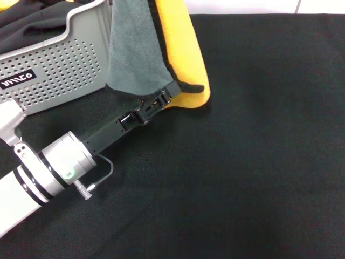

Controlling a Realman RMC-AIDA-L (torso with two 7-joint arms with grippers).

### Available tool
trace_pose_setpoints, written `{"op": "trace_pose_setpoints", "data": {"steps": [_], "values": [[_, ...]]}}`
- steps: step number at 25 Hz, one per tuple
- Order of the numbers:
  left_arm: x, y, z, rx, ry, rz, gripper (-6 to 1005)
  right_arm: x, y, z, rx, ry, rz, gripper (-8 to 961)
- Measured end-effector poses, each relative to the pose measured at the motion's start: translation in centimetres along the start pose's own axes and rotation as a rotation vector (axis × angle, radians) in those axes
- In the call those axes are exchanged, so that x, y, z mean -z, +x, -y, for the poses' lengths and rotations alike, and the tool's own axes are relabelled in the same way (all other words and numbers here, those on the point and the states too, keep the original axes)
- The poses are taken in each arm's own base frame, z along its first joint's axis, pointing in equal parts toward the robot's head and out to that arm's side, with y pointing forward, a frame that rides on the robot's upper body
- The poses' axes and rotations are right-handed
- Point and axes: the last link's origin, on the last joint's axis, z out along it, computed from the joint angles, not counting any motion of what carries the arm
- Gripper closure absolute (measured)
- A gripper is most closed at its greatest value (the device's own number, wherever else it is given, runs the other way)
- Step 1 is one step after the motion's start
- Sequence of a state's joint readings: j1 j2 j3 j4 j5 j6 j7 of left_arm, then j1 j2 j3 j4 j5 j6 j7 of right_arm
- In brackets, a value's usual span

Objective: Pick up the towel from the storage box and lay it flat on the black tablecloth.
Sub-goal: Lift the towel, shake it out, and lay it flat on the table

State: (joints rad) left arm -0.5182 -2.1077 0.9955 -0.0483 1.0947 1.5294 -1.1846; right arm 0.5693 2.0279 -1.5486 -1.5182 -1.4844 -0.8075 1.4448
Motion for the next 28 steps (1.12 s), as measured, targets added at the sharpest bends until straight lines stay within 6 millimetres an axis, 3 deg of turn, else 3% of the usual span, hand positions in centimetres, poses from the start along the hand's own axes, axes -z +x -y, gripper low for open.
{"op": "trace_pose_setpoints", "data": {"steps": [18, 24, 28], "values": [[0.2, 0.2, -0.7, 0.012, -0.047, -0.026, 536, 0.4, 0.6, -0.5, -0.003, -0.001, -0.013, 948], [-0.1, 0.4, -1.0, 0.003, -0.069, -0.025, 766, 0.5, 0.7, -0.5, -0.008, 0.001, -0.012, 948], [-0.1, 0.2, -1.4, -0.008, -0.103, -0.006, 807, 0.7, 1.0, -0.5, -0.015, 0.008, -0.019, 948]]}}
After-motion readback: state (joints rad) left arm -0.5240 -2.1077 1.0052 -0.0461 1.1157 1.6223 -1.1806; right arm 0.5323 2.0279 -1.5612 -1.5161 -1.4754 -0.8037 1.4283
